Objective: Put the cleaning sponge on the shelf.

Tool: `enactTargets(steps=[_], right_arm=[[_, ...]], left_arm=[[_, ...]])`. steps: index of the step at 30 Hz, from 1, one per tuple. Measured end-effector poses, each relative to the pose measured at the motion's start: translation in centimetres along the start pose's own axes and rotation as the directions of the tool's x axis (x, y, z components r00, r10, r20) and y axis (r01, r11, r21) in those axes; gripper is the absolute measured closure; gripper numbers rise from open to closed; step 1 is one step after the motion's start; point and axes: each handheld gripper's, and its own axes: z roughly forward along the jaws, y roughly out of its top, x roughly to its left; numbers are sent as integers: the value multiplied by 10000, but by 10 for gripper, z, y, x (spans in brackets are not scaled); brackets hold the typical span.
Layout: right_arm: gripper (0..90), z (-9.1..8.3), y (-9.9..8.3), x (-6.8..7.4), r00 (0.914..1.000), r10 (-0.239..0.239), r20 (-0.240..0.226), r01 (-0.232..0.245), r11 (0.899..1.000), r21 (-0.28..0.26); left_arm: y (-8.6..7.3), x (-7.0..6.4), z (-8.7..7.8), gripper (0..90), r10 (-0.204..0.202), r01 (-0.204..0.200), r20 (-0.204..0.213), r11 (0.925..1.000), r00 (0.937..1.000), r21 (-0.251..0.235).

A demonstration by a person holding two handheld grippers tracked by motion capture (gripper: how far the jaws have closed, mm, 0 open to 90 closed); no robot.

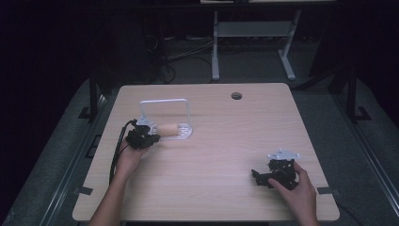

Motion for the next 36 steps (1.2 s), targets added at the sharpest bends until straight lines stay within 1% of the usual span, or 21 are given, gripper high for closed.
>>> enactTargets(steps=[6, 8, 10, 12, 14, 16, 17, 19, 21, 23, 24, 27, 29, 31, 36], right_arm=[[0, 0, 0, 0, 10000, 0, -1, 0, 10000, 1], [0, 0, 0, 0, 10000, 1, 0, -1, 10000, 1], [0, 0, 0, 0, 10000, -1, 0, 1, 10000, -1], [0, 0, 0, 0, 10000, -1, -1, 1, 10000, -3], [0, 0, 0, 0, 10000, -6, 1, 6, 10000, -5], [0, 0, 0, 0, 10000, -7, 0, 7, 10000, 0], [0, 0, 0, 0, 10000, -8, 1, 8, 10000, -3], [0, 0, 0, 0, 10000, -8, -1, 8, 10000, -3], [0, 0, 0, 0, 10000, -8, -1, 8, 10000, -4], [0, 0, 0, 0, 10000, -4, 1, 4, 10000, -3], [0, 0, 0, 0, 10000, -13, 1, 13, 10000, -4], [0, 0, 0, 0, 10000, -11, 2, 11, 10000, -3], [0, 0, 0, 0, 10000, -16, 1, 16, 10000, 1], [0, 0, 0, 0, 10000, -24, 1, 24, 10000, 1], [0, 0, 0, 0, 10000, -15, -2, 15, 10000, 3]], left_arm=[[-4, -5, -8, 833, 45, -44, 197, 10000, 9998, -37], [-6, -6, -11, 806, -32, 36, 301, 9999, 9995, -122], [-9, -8, -14, 759, 0, 4, 334, 9999, 9994, -132], [-10, -10, -18, 695, 3, 3, 403, 9999, 9992, -150], [-11, -13, -21, 611, 47, -38, 353, 9996, 9994, -274], [-13, -15, -22, 525, 14, -3, 481, 9998, 9988, -223], [-14, -17, -22, 478, 6, 4, 478, 9998, 9989, -209], [-17, -20, -24, 421, 131, -123, 397, 9997, 9991, -210], [-19, -22, -26, 352, 158, -150, 355, 9996, 9992, -243], [-20, -23, -27, 302, -7, 21, 407, 9995, 9992, -330], [-21, -24, -28, 265, -20, 34, 440, 9995, 9990, -316], [-25, -28, -31, 206, 144, -133, 330, 9993, 9994, -336], [-29, -30, -34, 182, 178, -168, 251, 9991, 9995, -394], [-33, -32, -37, 172, 130, -121, 225, 9991, 9997, -401], [-48, -38, -46, 152, 273, -264, 175, 9983, 9995, -522]])
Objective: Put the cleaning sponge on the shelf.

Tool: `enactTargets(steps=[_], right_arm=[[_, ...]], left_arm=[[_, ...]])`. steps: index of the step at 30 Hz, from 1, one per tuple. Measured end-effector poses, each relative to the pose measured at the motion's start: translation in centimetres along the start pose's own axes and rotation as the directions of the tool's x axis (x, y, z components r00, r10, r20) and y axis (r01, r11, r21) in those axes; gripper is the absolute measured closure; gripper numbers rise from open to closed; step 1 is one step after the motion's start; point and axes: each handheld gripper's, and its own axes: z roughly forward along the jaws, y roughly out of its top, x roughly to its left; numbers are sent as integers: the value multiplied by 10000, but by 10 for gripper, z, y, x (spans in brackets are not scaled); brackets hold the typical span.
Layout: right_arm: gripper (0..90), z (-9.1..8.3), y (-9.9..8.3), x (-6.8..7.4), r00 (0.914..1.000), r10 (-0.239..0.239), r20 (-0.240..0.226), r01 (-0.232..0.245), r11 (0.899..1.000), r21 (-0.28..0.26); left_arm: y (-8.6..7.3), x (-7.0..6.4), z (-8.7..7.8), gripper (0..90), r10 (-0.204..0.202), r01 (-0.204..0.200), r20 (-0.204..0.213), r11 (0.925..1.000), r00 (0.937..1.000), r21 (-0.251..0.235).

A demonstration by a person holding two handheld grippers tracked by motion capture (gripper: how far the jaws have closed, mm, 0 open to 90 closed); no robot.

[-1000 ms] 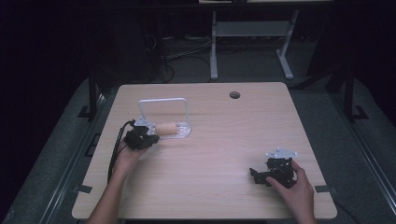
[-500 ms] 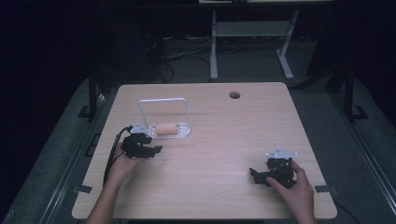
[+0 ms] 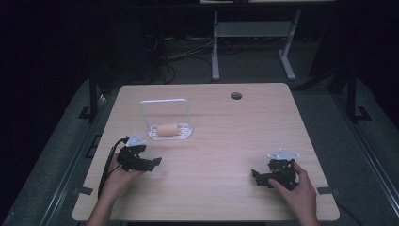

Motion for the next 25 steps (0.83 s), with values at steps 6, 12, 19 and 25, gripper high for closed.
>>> enactTargets(steps=[6, 12, 19, 25], right_arm=[[0, 0, 0, 0, 10000, 32, -11, -32, 10000, -9], [0, 0, 0, 0, 10000, 20, -10, -20, 10000, -6], [0, 0, 0, 0, 10000, 24, -6, -24, 10000, -8], [0, 0, 0, 0, 10000, 27, -9, -27, 10000, -6]], left_arm=[[-15, -8, -11, 152, 94, -97, -173, 9998, 9998, -163], [-31, -13, -18, 152, 161, -162, -269, 9998, 9995, -67], [-36, -12, -15, 152, 193, -191, -254, 9998, 9995, 84], [-40, -11, -10, 151, 290, -282, -268, 9991, 9992, 309]])
